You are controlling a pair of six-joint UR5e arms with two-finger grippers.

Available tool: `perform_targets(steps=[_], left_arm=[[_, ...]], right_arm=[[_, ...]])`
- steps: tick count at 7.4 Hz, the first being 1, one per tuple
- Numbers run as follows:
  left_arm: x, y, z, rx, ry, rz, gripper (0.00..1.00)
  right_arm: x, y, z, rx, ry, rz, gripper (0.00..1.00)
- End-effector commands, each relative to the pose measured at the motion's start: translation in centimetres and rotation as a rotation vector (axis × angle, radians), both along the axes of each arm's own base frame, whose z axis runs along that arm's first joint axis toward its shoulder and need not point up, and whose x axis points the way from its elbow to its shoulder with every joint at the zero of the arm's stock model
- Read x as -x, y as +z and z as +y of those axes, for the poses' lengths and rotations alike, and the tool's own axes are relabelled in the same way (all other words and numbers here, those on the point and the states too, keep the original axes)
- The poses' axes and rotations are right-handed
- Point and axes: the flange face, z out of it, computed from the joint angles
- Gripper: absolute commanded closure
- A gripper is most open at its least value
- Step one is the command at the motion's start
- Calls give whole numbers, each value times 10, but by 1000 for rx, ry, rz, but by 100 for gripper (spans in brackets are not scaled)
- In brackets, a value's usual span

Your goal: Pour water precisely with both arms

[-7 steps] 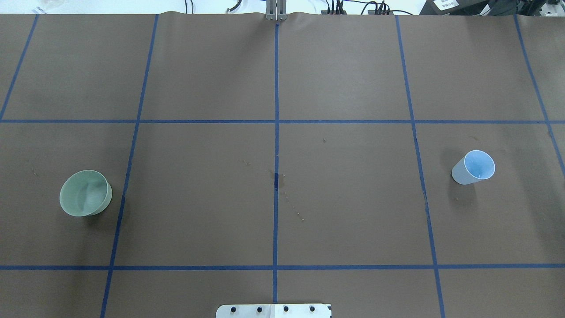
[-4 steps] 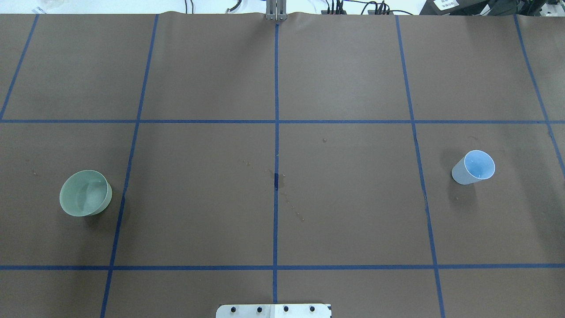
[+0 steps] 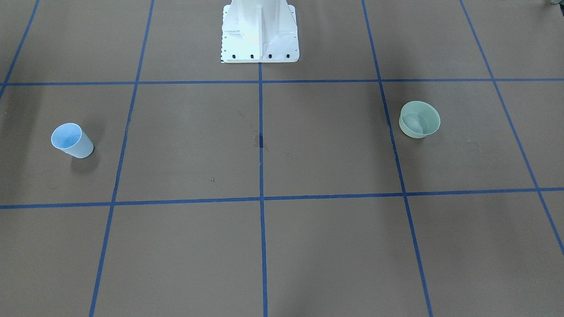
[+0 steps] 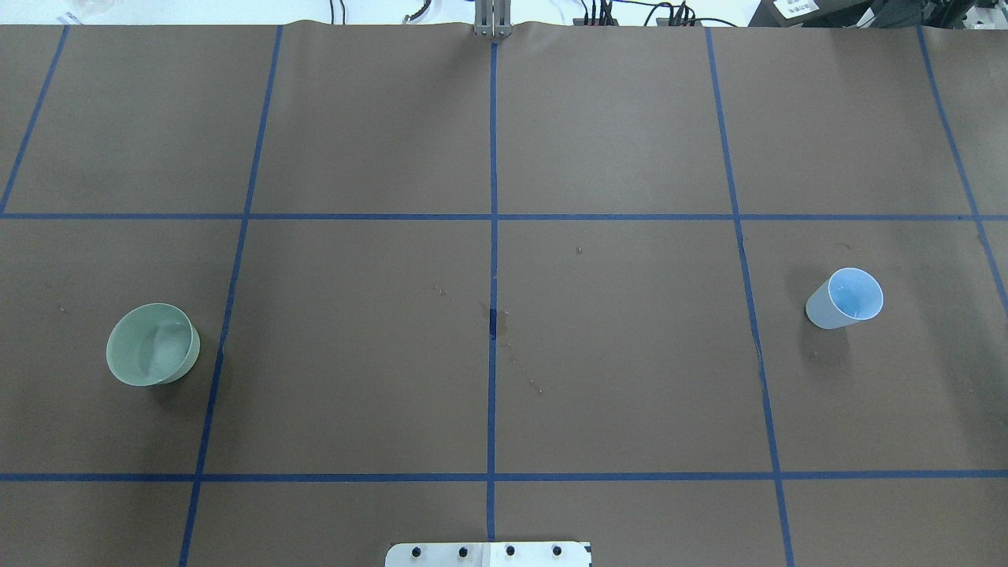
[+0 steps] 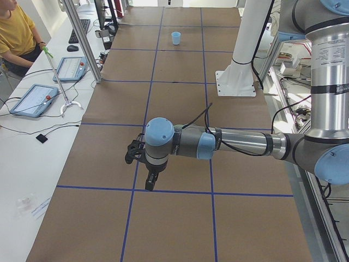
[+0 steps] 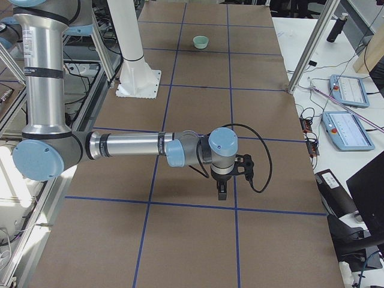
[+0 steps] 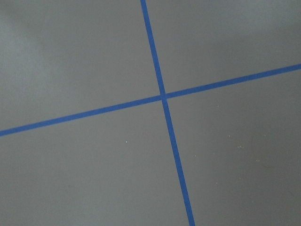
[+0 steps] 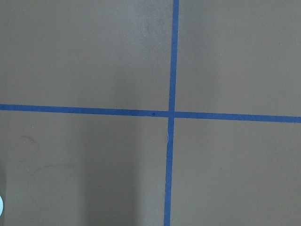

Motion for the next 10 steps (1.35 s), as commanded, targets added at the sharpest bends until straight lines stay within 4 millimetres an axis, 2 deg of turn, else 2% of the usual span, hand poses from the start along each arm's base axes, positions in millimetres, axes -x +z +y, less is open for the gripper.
perform_targets(steps=[1,2,4,5,7,8,10], left_arm=[[-1,-20,-14,31,-100,28,0],[-2,-37,-21,37,-142,41,0],[-9,-47,-23,-97,-130,53,0],[-39,-44,-25,-77,-72,95,0],[-79,-61,-29,-8,-111,146,0],[-105,-67,-29,34,-136,177,0],[-153,-72,-24,73,-97,197,0]], right_arm=[[2,-3,-1,-3,-4,-23,0],[2,-3,-1,-3,-4,-23,0],[4,-4,-1,-6,-9,-23,0],[6,-6,-1,-10,-12,-23,0],[7,-8,-2,-12,-14,-24,0],[7,-7,-2,-14,-14,-24,0],[7,-8,-2,-17,-14,-24,0]])
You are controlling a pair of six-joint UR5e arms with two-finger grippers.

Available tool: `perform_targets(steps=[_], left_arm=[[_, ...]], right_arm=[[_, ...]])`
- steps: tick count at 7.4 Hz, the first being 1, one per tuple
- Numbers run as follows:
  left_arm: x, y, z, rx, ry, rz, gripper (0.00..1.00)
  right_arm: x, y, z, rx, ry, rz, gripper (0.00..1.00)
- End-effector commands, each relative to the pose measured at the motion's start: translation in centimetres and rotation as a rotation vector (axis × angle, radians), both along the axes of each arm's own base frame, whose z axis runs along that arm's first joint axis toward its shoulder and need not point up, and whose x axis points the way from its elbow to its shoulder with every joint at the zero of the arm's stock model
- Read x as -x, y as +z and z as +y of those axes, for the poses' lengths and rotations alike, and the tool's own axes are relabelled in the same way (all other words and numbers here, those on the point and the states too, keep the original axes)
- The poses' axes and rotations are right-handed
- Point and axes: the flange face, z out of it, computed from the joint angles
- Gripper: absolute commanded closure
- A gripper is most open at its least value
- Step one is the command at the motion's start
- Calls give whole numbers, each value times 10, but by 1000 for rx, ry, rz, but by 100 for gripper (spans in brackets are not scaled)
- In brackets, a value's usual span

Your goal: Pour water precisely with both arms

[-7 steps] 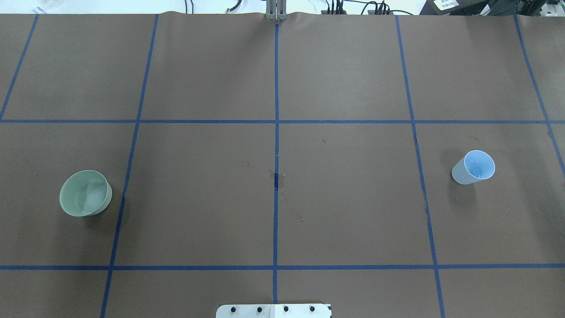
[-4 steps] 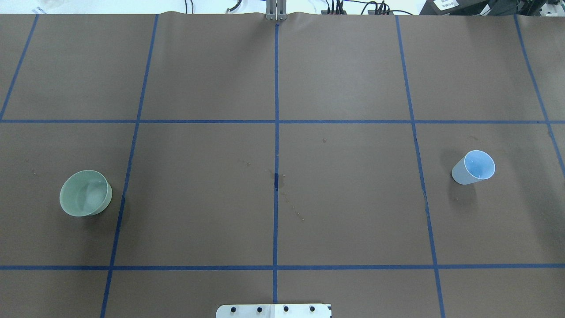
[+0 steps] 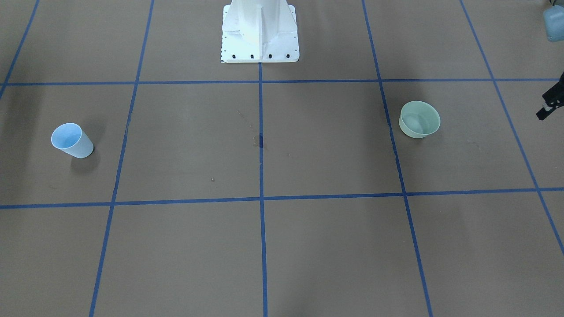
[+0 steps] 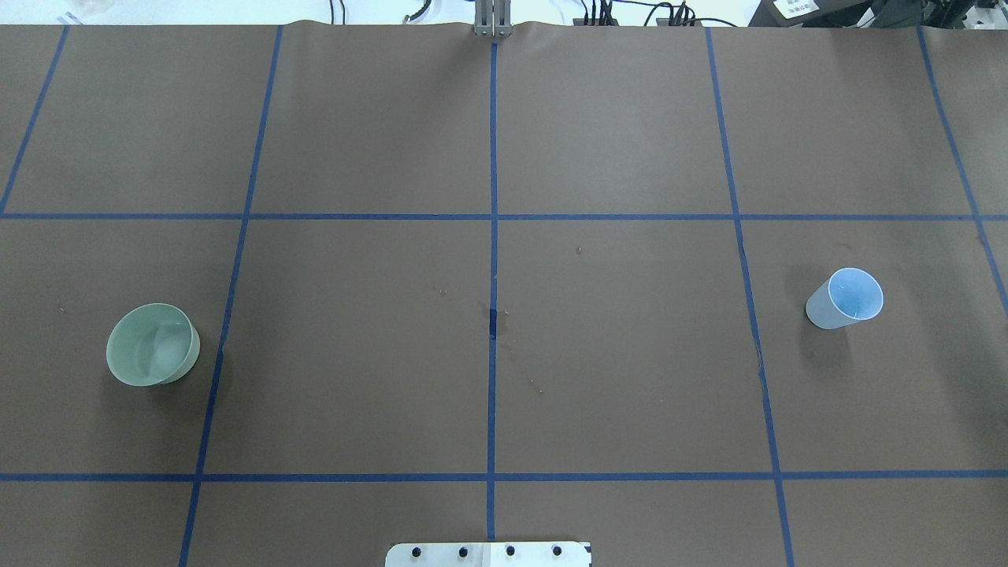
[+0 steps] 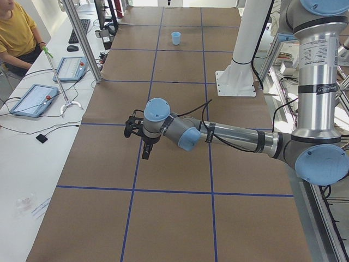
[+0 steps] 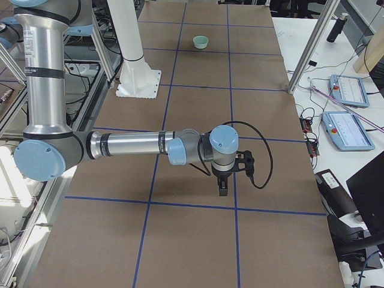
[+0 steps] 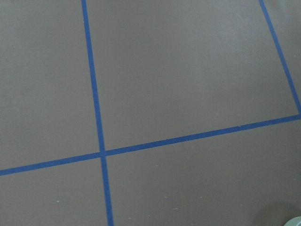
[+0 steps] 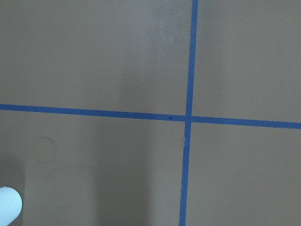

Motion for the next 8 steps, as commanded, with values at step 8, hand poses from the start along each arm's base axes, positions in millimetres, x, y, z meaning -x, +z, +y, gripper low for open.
perform_targets(steps=[8], left_arm=[[-240,-22,75,28,141,-137,0]], right_arm=[[0,-3,0,-3,3,-2,0]])
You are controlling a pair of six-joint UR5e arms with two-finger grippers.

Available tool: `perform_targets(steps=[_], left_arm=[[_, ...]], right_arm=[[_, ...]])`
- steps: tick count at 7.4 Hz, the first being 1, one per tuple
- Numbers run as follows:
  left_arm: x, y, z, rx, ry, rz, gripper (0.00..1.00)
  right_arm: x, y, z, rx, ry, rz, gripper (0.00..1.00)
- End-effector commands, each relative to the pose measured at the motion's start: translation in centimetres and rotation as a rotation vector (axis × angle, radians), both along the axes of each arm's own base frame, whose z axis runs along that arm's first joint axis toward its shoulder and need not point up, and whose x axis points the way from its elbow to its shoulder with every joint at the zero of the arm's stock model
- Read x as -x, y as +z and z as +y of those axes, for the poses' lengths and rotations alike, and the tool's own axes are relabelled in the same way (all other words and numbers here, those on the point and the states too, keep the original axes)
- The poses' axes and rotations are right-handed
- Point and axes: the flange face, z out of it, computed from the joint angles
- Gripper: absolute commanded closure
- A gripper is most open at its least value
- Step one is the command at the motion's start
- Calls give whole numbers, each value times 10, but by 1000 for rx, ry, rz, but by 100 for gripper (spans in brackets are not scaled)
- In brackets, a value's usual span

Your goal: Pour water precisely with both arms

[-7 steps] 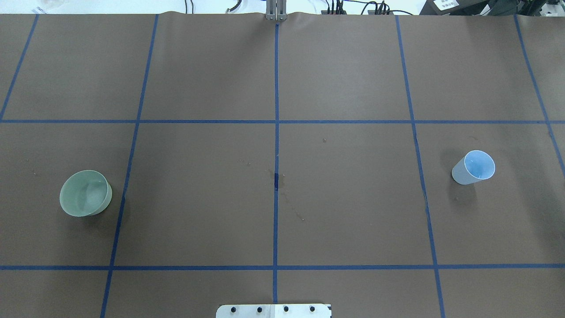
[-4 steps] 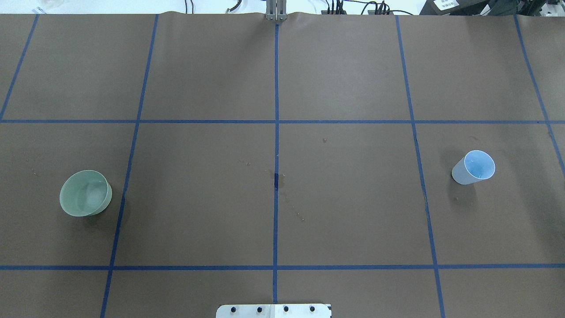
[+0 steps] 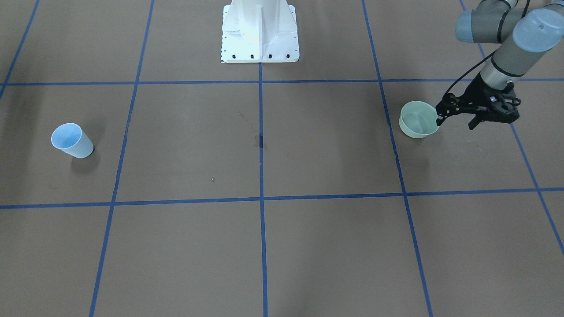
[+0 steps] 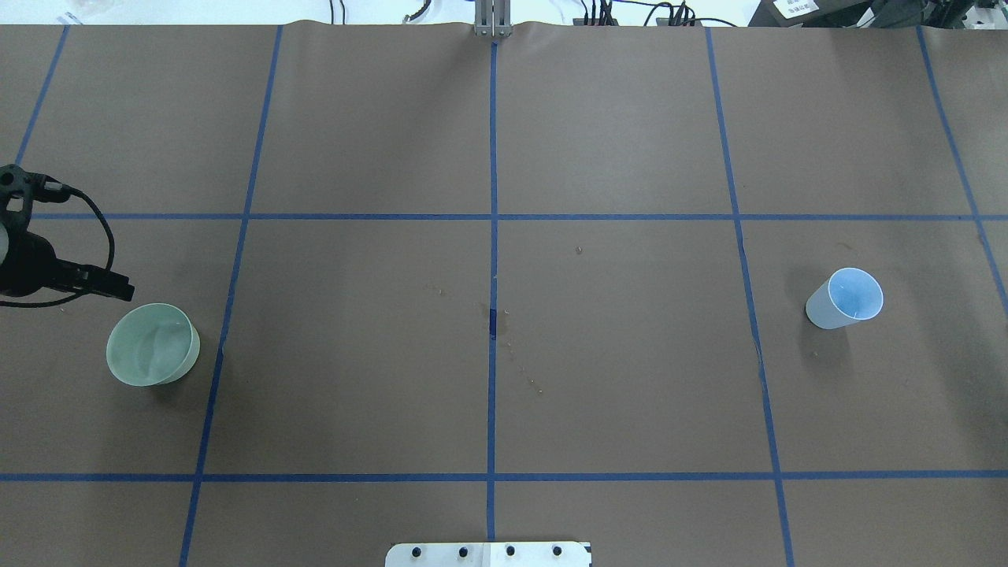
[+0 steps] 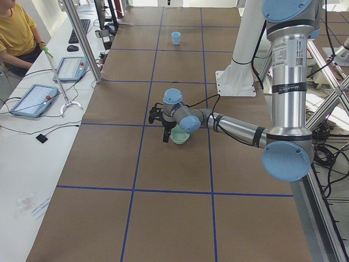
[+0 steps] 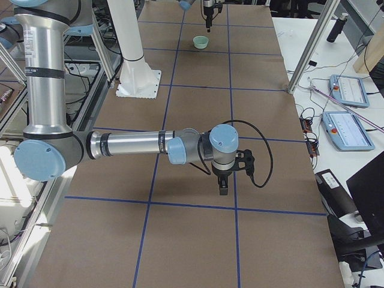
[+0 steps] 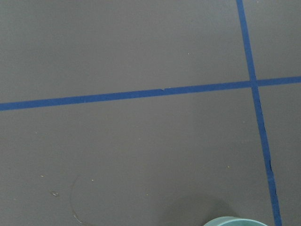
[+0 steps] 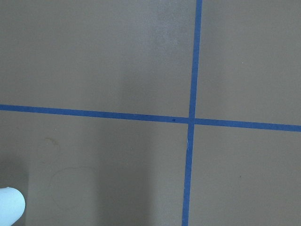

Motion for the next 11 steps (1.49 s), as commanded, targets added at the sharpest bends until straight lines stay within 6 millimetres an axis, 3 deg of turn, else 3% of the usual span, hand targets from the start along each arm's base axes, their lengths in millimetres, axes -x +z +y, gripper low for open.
perform_targets(steps=[1,2,3,6,8,9,11], left_arm=[[-28,11,26,-9,48,-24,1],[-24,25,40,-12,64,-15,3],[-22,30,42,-7,71,-12,15],[-30,43,37,13,76,-25,65],[-33,40,36,17,90,-12,100],[-41,27,43,76,182,73,100],[-40,4,29,78,188,129,100]], right_arm=[[1,-1,-1,-1,-1,0,0],[1,0,0,2,-3,0,0],[1,0,0,2,-3,0,0],[1,-1,-1,0,-2,0,0],[1,-1,-1,-1,-3,0,0],[1,-1,-1,0,-2,0,0],[2,-3,-2,-3,-3,0,0]])
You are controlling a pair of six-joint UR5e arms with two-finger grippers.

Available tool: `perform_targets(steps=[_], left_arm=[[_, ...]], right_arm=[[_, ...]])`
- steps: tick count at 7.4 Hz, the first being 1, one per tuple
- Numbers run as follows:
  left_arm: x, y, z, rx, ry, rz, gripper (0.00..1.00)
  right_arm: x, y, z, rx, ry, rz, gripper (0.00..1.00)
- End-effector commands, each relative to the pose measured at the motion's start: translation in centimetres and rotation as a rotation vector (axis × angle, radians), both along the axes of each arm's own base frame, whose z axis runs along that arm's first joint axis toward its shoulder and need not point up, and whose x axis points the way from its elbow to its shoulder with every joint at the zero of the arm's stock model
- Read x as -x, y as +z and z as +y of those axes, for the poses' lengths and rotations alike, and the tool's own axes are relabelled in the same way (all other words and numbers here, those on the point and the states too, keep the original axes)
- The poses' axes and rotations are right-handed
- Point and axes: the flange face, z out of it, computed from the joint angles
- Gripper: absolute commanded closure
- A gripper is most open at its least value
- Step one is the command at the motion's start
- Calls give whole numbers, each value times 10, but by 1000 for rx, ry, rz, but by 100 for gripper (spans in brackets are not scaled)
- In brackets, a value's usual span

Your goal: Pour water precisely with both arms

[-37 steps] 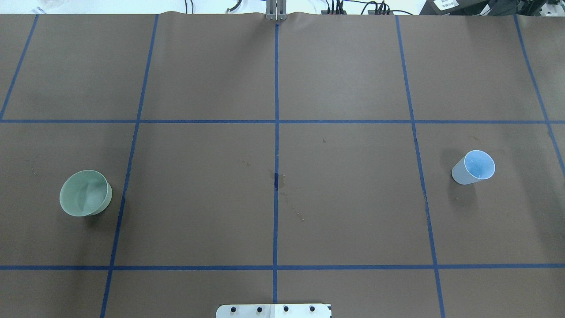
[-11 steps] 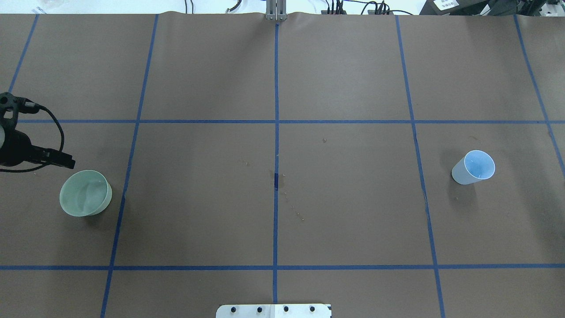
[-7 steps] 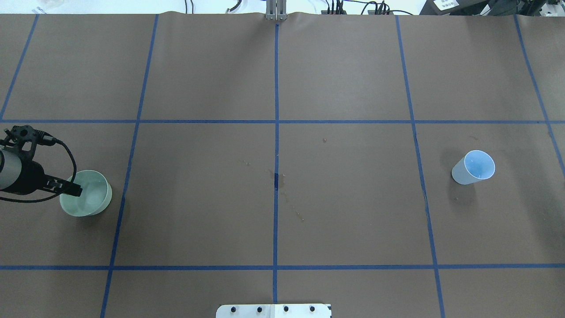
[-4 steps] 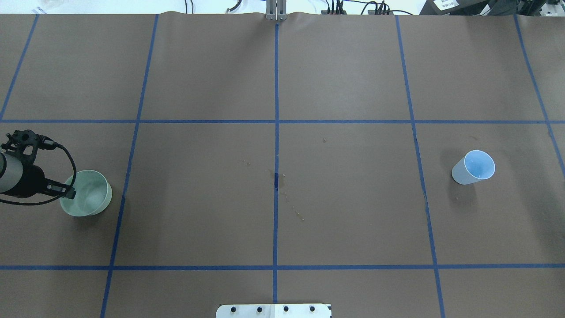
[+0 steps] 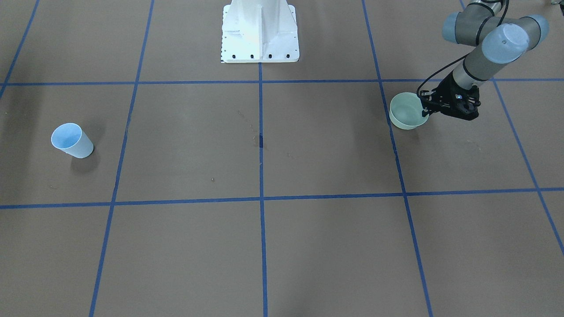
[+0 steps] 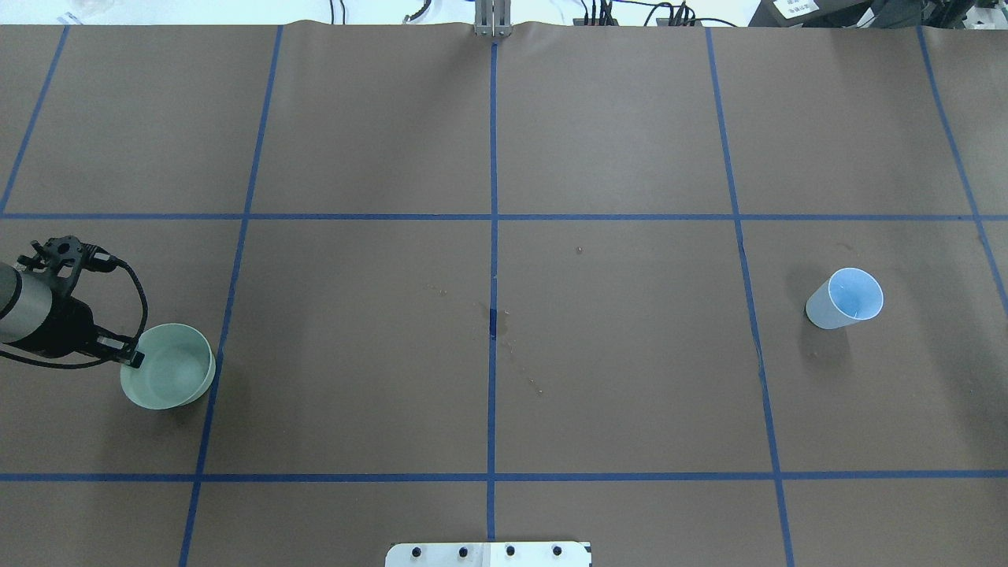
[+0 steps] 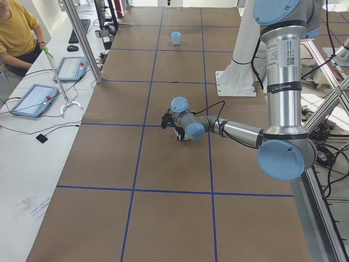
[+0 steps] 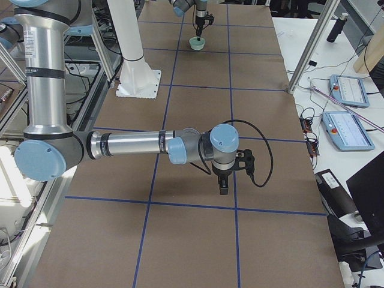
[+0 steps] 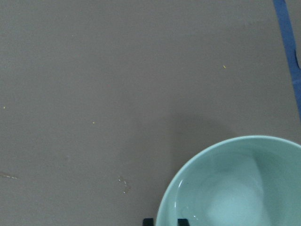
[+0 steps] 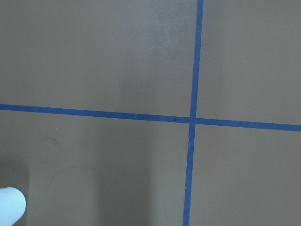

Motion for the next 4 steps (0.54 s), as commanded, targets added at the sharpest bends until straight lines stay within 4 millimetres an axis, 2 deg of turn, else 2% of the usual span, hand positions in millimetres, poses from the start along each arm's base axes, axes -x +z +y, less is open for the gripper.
perform_targets(steps=[1,2,4], left_arm=[[-8,-31,-19,-5,0,57,100],[-19,-56,-38,4,-14,50,100],[-53,-135,-84,43,-58,42,100]], right_arm=[[0,-1,-1,-2,0,0,0],[0,-1,-1,-2,0,0,0],[1,0,-1,0,-2,0,0]])
